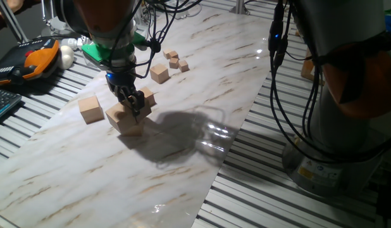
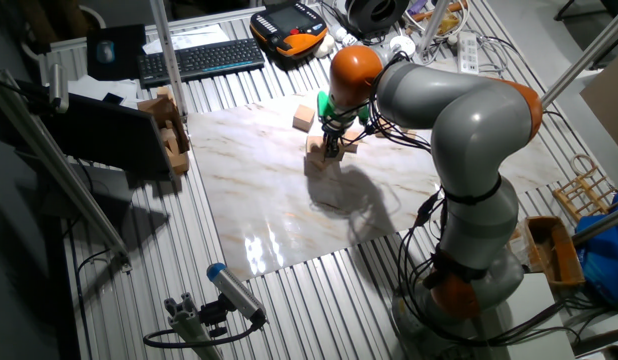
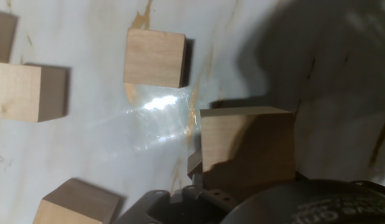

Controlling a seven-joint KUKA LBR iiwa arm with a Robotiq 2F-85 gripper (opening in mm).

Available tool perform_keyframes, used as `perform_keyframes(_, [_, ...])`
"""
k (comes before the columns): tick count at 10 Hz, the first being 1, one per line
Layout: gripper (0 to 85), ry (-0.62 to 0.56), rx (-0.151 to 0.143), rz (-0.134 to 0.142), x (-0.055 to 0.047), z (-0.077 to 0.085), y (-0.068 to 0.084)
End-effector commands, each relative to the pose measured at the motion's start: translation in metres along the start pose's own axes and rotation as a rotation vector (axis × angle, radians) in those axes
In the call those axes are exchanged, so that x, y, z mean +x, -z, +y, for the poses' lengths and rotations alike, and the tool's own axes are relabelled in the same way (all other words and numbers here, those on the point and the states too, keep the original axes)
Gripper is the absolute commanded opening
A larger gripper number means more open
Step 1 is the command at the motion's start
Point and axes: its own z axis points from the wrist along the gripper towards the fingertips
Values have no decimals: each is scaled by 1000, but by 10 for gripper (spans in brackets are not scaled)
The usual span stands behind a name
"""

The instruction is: Stack the blocks into a cross shape

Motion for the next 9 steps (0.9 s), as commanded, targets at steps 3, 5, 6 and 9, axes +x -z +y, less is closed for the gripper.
perform_keyframes(3, [0, -2, -1, 2, 0, -1, -1])
perform_keyframes(5, [0, -2, -8, 4, -1, -1, -2])
perform_keyframes(6, [0, -2, -13, 5, -1, -1, -2])
perform_keyframes(9, [0, -1, -15, 3, 0, -1, -2])
